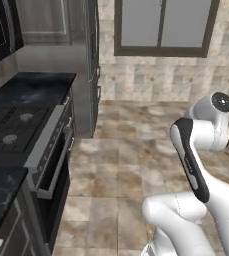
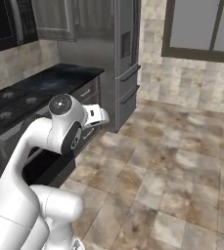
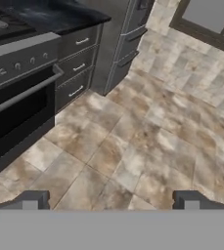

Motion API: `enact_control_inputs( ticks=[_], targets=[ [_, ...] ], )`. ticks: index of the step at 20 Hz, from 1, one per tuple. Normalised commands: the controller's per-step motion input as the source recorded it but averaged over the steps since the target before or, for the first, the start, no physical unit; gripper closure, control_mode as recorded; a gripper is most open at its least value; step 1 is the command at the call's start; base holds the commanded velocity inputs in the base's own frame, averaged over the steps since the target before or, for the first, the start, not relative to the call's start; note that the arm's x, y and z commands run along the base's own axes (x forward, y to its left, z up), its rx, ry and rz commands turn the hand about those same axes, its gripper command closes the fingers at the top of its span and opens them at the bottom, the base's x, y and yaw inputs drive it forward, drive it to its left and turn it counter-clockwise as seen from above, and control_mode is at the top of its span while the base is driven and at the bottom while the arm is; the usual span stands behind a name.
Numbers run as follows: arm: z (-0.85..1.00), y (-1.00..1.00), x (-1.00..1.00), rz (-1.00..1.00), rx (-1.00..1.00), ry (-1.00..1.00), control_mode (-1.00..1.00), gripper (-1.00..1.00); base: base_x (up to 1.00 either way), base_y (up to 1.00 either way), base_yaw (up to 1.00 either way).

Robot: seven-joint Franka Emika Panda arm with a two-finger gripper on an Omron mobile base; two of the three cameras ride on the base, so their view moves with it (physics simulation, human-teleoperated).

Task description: Retrieve the tupperware and aluminum foil from the cabinet and place them on the dining counter near the plate with tomato and chicken drumstick to prepare for storing leftovers.

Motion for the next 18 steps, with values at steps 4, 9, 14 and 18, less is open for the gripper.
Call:
enact_control_inputs(
  ticks=[4,9,14,18],
  targets=[
    [0.0,0.0,0.0,0.0,0.0,0.0,1.0,-1.0,1.0,-0.01,0.19],
    [0.0,0.0,0.0,0.0,0.0,0.0,1.0,-1.0,1.0,-0.07,0.41],
    [0.0,0.0,0.0,0.0,0.0,0.0,1.0,-1.0,1.0,-0.29,0.59],
    [0.0,0.0,0.0,0.0,0.0,0.0,1.0,-1.0,0.89,-0.69,0.56]
  ],
)
